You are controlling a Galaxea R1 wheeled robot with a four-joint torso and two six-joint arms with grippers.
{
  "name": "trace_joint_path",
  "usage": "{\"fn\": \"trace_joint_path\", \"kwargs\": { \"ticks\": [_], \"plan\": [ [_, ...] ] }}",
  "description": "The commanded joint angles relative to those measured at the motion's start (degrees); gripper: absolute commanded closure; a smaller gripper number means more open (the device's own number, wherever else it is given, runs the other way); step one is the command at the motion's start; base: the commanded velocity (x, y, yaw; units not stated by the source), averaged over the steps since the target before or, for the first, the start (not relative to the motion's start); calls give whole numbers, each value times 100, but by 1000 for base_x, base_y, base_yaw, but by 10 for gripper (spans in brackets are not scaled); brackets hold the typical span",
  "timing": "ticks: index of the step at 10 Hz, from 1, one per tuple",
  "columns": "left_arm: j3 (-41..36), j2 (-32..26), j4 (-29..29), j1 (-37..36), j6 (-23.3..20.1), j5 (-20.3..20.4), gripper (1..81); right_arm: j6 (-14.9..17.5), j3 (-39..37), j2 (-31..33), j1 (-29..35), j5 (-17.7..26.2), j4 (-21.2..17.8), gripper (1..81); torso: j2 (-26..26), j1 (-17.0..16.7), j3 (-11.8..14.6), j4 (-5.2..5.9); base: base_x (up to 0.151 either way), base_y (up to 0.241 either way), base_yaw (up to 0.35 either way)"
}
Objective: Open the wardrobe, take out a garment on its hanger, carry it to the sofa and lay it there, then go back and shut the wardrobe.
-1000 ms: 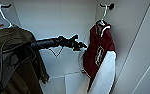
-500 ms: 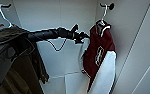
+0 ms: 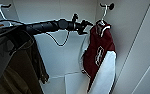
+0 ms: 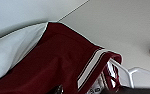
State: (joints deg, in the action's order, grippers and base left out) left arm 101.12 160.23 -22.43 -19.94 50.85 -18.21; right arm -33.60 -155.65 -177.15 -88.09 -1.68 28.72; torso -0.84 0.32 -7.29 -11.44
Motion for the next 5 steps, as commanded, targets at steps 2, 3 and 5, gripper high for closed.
{"fn": "trace_joint_path", "kwargs": {
  "ticks": [2,3,5],
  "plan": [
    [171,176,-410,-1182,-5,310,10,-6,27,-59,173,282,-51,10,0,0,0,0,0,0,0],
    [180,246,-446,-1226,-5,327,10,-6,18,-51,173,300,-51,10,0,0,0,0,0,0,0],
    [180,387,-446,-1314,-5,441,10,-6,1,-51,173,318,-51,10,0,0,0,0,0,0,0]
  ]
}}
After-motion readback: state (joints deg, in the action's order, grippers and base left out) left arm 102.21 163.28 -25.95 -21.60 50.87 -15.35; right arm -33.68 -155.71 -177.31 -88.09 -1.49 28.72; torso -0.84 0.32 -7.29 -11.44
